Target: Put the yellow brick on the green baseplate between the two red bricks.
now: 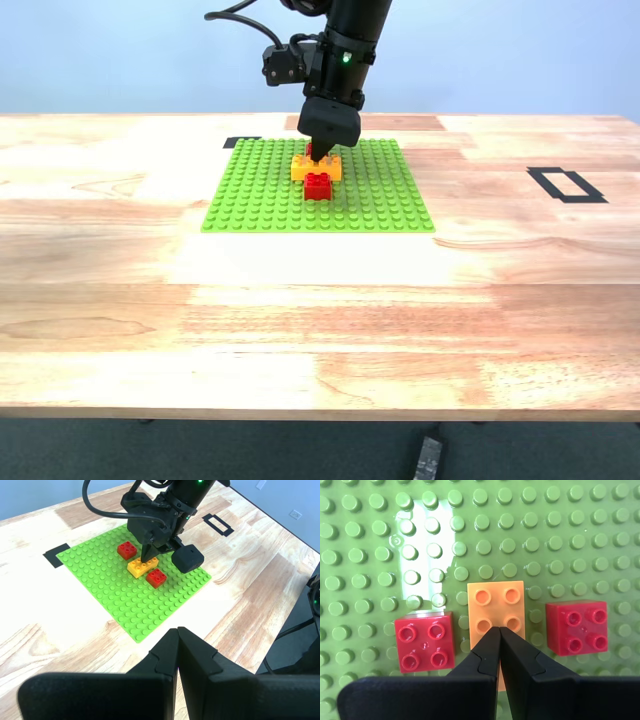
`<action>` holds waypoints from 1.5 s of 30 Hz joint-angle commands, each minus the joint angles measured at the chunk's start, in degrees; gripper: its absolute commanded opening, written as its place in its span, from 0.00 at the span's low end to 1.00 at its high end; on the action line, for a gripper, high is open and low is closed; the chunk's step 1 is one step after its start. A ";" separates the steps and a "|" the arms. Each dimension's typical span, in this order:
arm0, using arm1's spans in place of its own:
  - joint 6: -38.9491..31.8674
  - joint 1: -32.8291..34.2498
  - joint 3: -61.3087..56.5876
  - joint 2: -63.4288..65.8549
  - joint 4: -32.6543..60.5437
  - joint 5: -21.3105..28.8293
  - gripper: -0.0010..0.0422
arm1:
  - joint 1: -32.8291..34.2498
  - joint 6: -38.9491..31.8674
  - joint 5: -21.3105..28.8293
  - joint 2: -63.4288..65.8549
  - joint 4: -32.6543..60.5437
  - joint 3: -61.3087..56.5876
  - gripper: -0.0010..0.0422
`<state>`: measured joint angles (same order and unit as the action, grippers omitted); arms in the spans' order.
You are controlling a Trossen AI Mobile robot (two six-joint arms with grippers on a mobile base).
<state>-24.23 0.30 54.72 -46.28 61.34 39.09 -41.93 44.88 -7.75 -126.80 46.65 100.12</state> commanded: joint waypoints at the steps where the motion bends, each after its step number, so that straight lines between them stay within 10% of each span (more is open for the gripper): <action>1: -0.20 0.00 0.00 -0.02 -0.02 0.09 0.02 | 0.00 -0.28 -1.09 -0.85 0.04 -0.02 0.02; 45: -0.17 0.00 0.00 1.27 0.44 0.20 0.02 | 1.40 2.49 1.97 -0.15 -3.87 -2.95 0.02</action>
<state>-24.40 0.30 54.65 -45.01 61.71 39.22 -40.49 47.53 -5.63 -126.91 42.92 97.30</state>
